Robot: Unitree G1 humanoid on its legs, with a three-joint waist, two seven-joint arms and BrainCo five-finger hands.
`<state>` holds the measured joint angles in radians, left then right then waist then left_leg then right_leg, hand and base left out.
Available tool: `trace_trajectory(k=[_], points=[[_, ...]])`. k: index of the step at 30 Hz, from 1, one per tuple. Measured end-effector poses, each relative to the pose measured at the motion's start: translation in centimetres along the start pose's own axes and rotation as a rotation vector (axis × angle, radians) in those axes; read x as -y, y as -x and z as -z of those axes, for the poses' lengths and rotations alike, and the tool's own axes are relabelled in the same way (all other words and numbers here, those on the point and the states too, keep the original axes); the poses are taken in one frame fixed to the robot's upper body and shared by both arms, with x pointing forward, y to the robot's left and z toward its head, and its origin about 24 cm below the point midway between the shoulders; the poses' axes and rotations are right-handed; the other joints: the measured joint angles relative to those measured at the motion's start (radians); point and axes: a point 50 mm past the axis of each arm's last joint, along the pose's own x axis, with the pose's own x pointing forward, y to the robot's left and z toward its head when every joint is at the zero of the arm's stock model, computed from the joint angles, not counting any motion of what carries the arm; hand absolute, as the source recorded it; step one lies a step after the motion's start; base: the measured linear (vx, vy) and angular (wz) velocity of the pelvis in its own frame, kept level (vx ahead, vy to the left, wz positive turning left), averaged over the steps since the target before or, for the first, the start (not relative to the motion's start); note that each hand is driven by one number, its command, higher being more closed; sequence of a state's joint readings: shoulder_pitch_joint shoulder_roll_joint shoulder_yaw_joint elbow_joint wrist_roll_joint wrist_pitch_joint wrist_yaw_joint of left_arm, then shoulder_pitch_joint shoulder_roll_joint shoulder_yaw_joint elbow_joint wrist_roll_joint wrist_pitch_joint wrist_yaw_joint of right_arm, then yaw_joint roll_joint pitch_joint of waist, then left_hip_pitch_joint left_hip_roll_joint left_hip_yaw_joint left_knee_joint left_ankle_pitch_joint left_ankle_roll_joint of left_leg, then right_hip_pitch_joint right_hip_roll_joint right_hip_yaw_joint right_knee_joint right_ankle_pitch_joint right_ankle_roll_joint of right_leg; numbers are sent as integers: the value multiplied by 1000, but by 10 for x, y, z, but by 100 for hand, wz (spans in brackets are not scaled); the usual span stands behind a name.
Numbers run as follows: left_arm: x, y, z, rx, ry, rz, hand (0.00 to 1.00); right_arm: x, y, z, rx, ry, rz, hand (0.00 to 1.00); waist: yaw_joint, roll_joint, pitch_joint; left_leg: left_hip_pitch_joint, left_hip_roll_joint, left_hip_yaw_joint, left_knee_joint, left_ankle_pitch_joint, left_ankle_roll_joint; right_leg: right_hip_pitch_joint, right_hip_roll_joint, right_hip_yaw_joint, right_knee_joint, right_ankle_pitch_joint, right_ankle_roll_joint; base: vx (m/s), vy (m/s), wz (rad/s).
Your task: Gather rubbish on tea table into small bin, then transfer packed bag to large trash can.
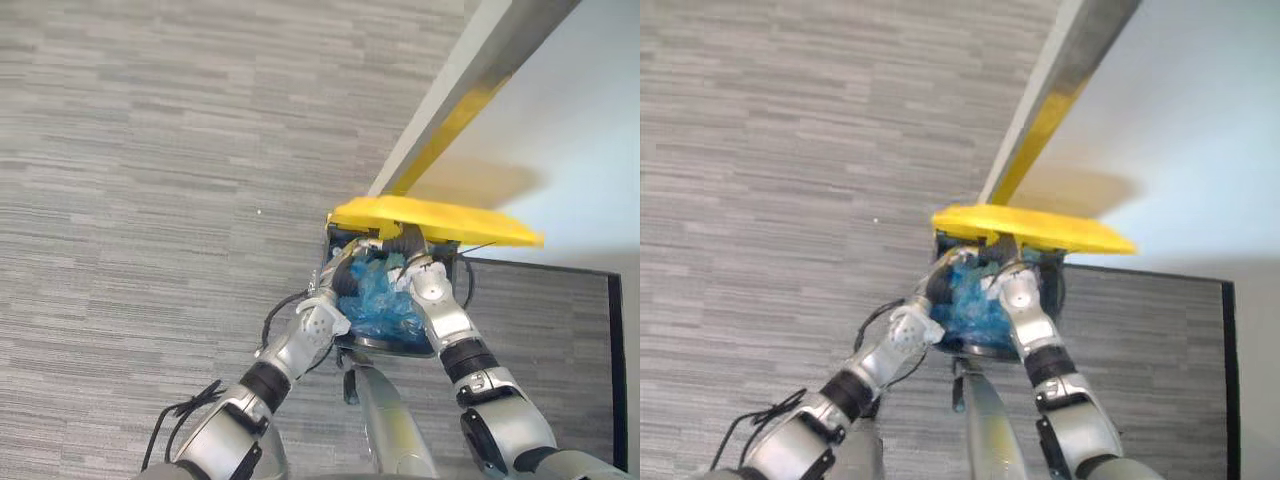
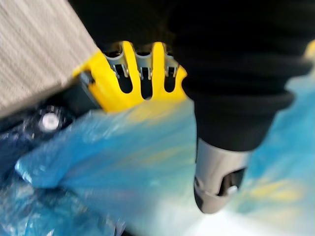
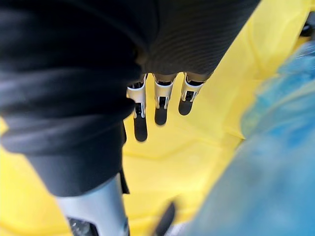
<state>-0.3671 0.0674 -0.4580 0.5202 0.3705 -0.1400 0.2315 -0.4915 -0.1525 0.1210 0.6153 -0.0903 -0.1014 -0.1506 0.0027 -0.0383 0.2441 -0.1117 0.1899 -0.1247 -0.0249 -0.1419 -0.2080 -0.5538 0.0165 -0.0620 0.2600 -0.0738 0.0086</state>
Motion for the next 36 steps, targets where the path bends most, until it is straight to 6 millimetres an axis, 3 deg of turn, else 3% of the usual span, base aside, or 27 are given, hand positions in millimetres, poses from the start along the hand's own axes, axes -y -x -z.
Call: trace_trajectory(k=[6, 11, 14, 17, 18, 19, 20, 21, 24, 25, 26, 27, 28, 29, 30, 31, 33, 34, 36], points=[[-22, 48, 56, -181, 9, -84, 0, -5, 28, 46, -147, 22, -27, 0, -3, 14, -44, 27, 5, -36, -25, 21, -6, 34, -11, -30, 0, -20, 32, 17, 33, 18], [-26, 89, 97, -377, 131, -115, 0, 8, 51, 77, -254, -8, 22, 0, -10, 14, -49, 97, -26, -51, -16, 27, 3, 98, -54, -40, 54, -45, 61, 37, 69, 18], [-22, 119, 130, -557, 209, -125, 0, 5, 64, 91, -305, -16, 1, 0, -13, 1, -51, 139, -77, -39, 36, -2, 49, 154, -82, -11, 64, -48, 68, -50, 126, -13], [-10, 158, 162, -780, 279, -143, 0, -12, 86, 109, -381, -55, -42, 0, -13, -30, -51, 185, -130, 2, 53, -20, 90, 193, -108, 36, 37, -32, 126, -109, 114, -36], [-7, 173, 171, -861, 310, -163, 0, -23, 98, 117, -421, -71, -68, 0, -19, -54, -51, 187, -160, 9, 87, -16, 104, 209, -122, 60, 1, -6, 162, -142, 193, -41], [-3, 184, 176, -921, 339, -177, 0, -27, 107, 123, -446, -71, -82, 0, -24, -59, -52, 180, -162, 27, 103, -8, 121, 239, -126, 67, -63, 11, 227, -161, 194, -46], [4, 190, 179, -967, 368, -182, 0, -30, 119, 131, -483, -64, -98, 0, -29, -50, -50, 174, -140, 47, 93, 0, 132, 232, -129, 42, -23, 7, 222, -202, 150, -32], [5, 197, 183, -1014, 395, -199, 0, -38, 137, 142, -544, -67, -121, 0, -36, -54, -50, 161, -137, 56, 95, 9, 139, 194, -128, 41, 147, 2, 151, -212, 125, -17], [9, 211, 187, -1090, 424, -237, 0, -56, 194, 174, -750, -86, -180, 0, -42, -96, -82, 146, -130, 61, 101, 19, 138, 217, -130, 6, 489, -44, 84, -134, 44, -10], [12, 209, 186, -1087, 434, -236, 0, -55, 199, 177, -772, -105, -150, 0, -36, -102, -88, 132, -127, 79, 106, 22, 133, 249, -136, 1, 519, -46, 69, -85, -27, -50], [15, 205, 184, -1081, 446, -235, 0, -54, 200, 180, -789, -94, -146, 0, -34, -109, -91, 122, -125, 100, 115, 26, 131, 255, -137, -13, 480, -43, 79, -140, -17, -72], [19, 199, 182, -1075, 479, -246, 0, -49, 202, 184, -814, -99, -119, 0, -24, -83, -99, 111, -112, 136, 111, 37, 131, 267, -119, -48, 395, -23, 103, -150, 14, -93], [30, 191, 176, -1072, 534, -247, 0, -43, 206, 190, -849, -92, -90, 0, -14, -36, -121, 107, -69, 180, 92, 48, 142, 322, -74, -46, 244, -11, 108, -193, -3, -107], [37, 187, 172, -1067, 577, -260, 0, -38, 209, 194, -882, -88, -64, 0, 0, -14, -130, 101, -55, 218, 77, 58, 134, 342, -77, -57, 224, -40, 55, -140, -16, -92], [38, 185, 171, -1067, 596, -274, 0, -38, 210, 196, -904, -95, -55, 0, 3, -16, -137, 100, -69, 233, 68, 65, 135, 356, -101, -65, 239, -65, 43, -146, -73, -89], [34, 179, 173, -1064, 597, -291, 0, -40, 214, 201, -961, -109, -42, 0, 1, -42, -152, 115, -93, 266, 28, 84, 129, 408, -107, -39, 108, -92, 69, -143, -65, -78], [33, 179, 175, -1077, 608, -294, 0, -36, 214, 204, -993, -118, -12, 0, -4, -38, -154, 122, -114, 300, -28, 119, 123, 417, -105, -16, 0, -107, 44, -143, -70, -70], [36, 181, 175, -1091, 623, -295, 0, -29, 209, 204, -993, -137, 37, 0, -16, -24, -146, 140, -114, 304, -67, 152, 125, 412, -98, -14, -4, -94, 43, -112, -45, -36], [38, 185, 176, -1113, 630, -293, 0, -23, 211, 207, -1014, -143, 78, 0, -19, -20, -144, 159, -111, 300, -79, 163, 119, 423, -93, -16, -2, -93, 42, -102, -45, -1]])
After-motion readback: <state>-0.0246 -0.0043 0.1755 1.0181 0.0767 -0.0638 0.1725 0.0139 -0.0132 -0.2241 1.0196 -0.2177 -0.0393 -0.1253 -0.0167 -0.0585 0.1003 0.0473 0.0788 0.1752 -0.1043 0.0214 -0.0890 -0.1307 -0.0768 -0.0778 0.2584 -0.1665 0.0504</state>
